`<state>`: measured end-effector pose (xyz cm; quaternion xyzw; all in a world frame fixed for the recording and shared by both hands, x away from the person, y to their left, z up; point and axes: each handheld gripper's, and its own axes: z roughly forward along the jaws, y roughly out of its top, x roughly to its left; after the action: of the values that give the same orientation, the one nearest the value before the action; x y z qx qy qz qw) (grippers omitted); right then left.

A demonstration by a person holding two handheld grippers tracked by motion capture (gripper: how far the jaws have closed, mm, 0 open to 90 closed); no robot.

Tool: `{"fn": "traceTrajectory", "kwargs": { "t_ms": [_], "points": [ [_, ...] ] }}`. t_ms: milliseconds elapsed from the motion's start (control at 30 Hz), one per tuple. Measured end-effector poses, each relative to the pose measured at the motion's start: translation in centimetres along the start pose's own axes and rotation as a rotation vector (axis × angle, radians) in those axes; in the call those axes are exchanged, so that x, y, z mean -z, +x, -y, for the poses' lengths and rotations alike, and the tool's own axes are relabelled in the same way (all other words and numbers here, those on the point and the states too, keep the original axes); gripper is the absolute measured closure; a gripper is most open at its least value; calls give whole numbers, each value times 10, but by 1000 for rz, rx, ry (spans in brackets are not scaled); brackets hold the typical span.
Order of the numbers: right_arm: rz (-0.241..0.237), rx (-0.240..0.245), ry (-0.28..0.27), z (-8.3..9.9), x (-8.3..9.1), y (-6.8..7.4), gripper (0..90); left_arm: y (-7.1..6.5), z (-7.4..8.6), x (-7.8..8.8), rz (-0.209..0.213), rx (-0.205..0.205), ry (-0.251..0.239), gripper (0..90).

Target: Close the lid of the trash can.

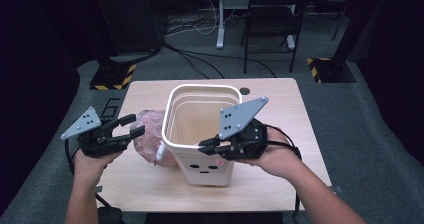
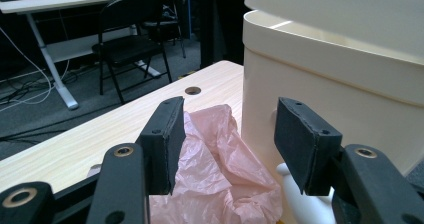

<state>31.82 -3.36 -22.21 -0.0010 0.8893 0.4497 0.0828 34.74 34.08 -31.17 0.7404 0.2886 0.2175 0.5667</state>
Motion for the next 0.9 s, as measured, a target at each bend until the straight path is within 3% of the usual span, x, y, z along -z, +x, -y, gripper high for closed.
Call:
{"fn": "traceTrajectory", "kwargs": {
  "t_ms": [900],
  "points": [
    [-35,-22,2,10,-8,-7,840,1,1,0,-5,0,6,455]
  ]
}}
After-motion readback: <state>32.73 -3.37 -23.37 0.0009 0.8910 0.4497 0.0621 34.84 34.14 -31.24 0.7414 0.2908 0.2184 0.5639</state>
